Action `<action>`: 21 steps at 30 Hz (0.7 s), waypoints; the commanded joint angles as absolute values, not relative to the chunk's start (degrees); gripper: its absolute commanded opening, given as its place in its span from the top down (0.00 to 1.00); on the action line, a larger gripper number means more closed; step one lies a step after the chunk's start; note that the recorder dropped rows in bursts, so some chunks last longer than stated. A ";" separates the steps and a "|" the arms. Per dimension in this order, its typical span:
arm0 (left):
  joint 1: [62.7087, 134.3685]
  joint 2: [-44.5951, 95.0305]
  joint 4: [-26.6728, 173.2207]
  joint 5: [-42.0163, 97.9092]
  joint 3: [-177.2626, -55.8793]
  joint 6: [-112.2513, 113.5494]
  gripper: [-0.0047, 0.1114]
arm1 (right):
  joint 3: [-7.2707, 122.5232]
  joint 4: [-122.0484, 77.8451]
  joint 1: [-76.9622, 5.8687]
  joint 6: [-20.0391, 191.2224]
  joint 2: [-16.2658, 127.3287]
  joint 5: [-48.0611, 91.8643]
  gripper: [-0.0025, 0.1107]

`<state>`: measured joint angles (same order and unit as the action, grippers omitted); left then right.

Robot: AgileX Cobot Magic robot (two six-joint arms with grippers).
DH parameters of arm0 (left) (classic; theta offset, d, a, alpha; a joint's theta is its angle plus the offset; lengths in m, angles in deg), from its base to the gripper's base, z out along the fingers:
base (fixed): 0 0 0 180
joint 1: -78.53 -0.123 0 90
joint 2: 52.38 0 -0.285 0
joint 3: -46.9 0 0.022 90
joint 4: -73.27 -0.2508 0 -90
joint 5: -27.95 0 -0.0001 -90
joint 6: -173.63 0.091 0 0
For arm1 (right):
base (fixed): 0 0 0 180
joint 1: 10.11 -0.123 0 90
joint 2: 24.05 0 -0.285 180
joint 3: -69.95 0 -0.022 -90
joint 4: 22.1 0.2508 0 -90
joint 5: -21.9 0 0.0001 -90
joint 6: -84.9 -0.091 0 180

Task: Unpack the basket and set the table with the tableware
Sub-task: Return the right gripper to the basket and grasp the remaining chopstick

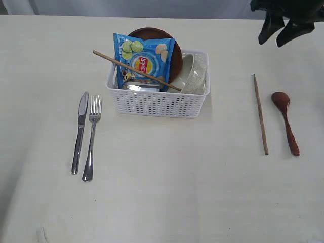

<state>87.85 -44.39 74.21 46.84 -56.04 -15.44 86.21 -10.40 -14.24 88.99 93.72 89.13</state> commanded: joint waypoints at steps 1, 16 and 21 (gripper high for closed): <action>87.80 -44.60 74.39 46.20 -55.88 -15.41 0.96 | 86.62 -9.92 -20.19 87.23 90.78 89.56 0.61; 87.80 -44.60 74.39 46.20 -55.88 -15.41 0.96 | 86.62 -32.04 -43.63 59.53 90.74 84.29 0.61; 87.80 -44.60 74.39 46.20 -55.88 -15.41 0.96 | 86.62 -31.64 -43.89 57.39 90.74 84.51 0.61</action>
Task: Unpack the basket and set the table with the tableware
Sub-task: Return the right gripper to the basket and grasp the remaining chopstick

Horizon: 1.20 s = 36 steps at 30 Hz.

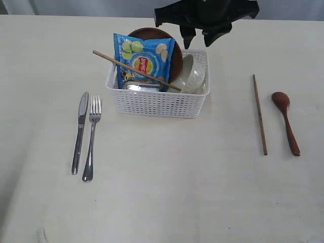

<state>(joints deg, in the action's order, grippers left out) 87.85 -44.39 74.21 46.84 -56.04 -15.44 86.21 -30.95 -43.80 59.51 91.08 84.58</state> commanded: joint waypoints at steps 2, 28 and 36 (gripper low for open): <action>87.80 -44.60 74.39 46.20 -55.88 -15.41 0.96 | 86.62 -31.41 -43.89 57.40 90.74 84.64 0.61; 87.80 -44.60 74.39 46.20 -55.88 -15.41 0.96 | 86.62 -14.31 -47.72 60.94 100.30 74.04 0.61; 87.80 -44.60 74.39 46.20 -55.88 -15.41 0.96 | 93.81 -12.78 -47.58 70.10 103.43 73.67 0.61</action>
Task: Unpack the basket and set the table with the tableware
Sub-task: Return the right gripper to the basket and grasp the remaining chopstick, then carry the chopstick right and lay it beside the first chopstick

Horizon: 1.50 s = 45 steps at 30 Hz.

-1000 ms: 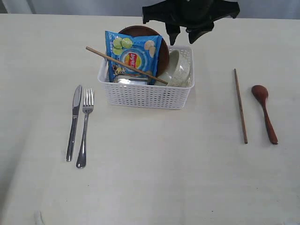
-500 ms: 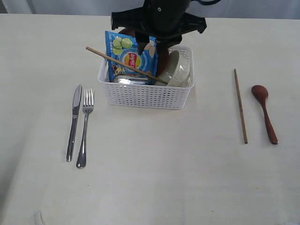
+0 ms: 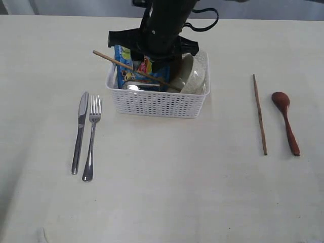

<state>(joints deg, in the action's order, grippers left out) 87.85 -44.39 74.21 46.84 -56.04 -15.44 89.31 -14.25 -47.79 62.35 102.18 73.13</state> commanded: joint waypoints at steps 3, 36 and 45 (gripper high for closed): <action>87.80 -44.60 74.39 46.20 -55.88 -15.41 0.96 | 98.21 -10.98 -47.69 76.73 105.02 75.61 0.61; 87.80 -44.60 74.39 46.20 -55.88 -15.41 0.96 | 111.38 -14.83 -53.16 103.15 117.17 70.49 0.61; 87.80 -44.60 74.39 46.20 -55.88 -15.41 0.96 | 111.38 -16.88 -53.63 108.83 116.73 67.98 0.98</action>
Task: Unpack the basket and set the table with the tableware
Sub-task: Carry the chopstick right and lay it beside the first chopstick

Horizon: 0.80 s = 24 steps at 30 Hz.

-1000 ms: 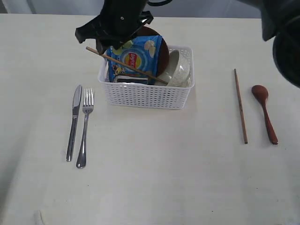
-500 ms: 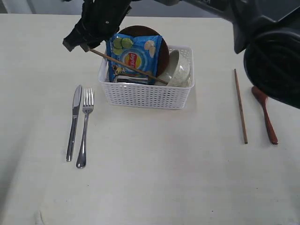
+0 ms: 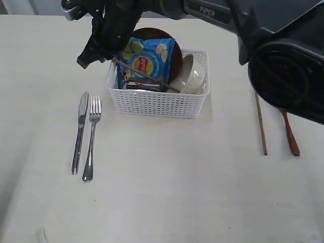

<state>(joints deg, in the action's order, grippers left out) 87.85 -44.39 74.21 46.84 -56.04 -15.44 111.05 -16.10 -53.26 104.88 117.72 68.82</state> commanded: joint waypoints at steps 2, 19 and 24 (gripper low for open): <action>87.80 -44.60 74.39 46.20 -55.88 -15.41 0.96 | 111.38 -16.88 -53.90 109.85 115.74 67.37 0.98; 87.80 -44.60 74.39 46.20 -55.88 -15.41 0.96 | 121.59 -17.62 -53.06 105.79 102.97 77.63 0.98; 87.80 -44.60 74.39 46.20 -55.88 -15.41 0.96 | 121.70 -26.29 -49.49 95.73 100.02 87.16 0.98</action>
